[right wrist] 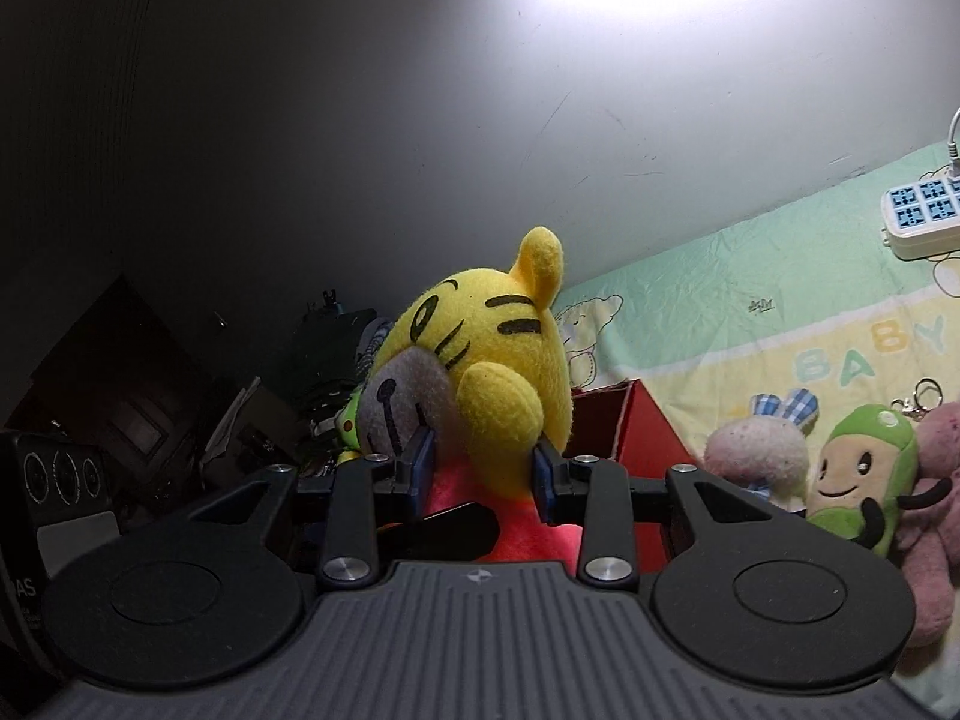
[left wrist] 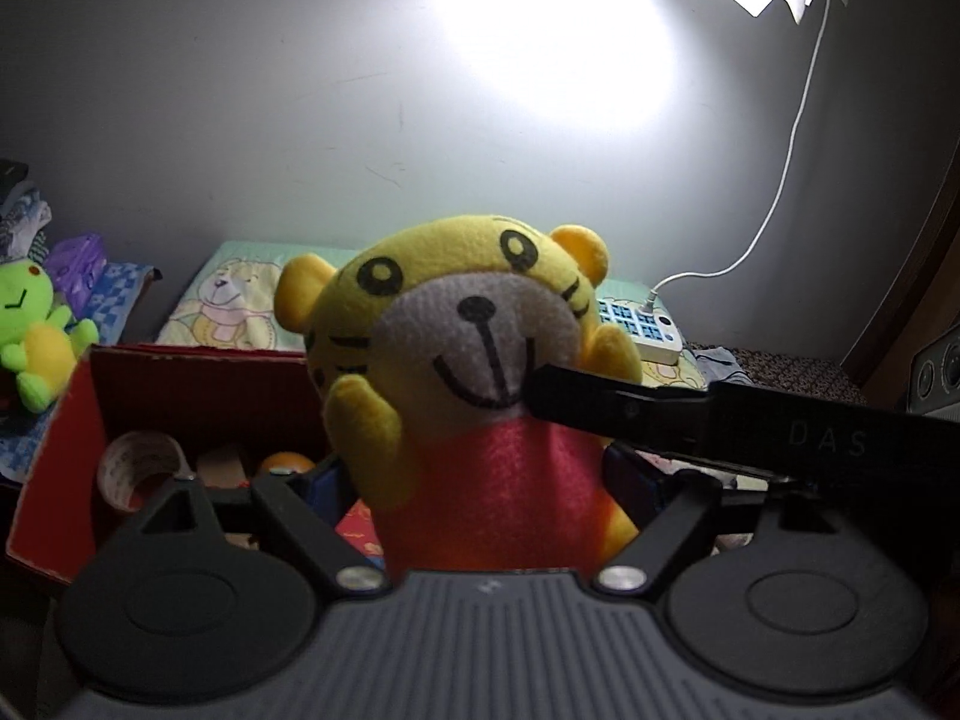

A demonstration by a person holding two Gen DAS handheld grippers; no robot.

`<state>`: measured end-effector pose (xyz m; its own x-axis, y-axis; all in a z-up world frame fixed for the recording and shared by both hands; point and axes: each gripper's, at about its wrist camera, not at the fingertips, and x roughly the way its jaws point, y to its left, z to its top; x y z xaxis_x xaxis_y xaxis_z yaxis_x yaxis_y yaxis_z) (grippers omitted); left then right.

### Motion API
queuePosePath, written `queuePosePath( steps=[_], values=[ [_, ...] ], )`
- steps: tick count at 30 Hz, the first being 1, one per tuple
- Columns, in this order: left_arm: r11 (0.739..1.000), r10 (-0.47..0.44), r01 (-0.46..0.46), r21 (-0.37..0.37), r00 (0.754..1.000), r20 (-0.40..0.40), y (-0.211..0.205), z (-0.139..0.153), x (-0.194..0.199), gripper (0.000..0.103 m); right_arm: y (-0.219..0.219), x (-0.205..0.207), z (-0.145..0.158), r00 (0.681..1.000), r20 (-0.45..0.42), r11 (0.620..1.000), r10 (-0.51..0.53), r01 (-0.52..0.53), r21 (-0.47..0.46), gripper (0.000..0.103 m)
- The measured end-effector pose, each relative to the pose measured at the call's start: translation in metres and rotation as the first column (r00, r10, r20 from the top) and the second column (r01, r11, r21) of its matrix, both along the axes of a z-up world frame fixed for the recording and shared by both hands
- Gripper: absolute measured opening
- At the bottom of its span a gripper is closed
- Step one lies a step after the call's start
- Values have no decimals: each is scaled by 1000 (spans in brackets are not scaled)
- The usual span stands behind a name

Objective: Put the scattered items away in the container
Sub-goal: 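Carry the tiger plush to the red box and lower it inside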

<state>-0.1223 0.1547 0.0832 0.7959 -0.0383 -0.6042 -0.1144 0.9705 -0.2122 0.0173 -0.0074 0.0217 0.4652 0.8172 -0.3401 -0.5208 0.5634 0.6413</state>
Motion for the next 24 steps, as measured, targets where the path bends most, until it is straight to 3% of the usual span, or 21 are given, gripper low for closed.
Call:
queuePosePath(
  steps=[13,24],
  values=[
    [999,3,0,54,999,-45,118,-6,-14,85,113,-3,-26,999,-50,1000,-22,23,15,36],
    [998,-22,31,58,989,-149,161,-41,-2,85,154,5,-59,985,-164,999,-50,49,-11,36]
  ],
)
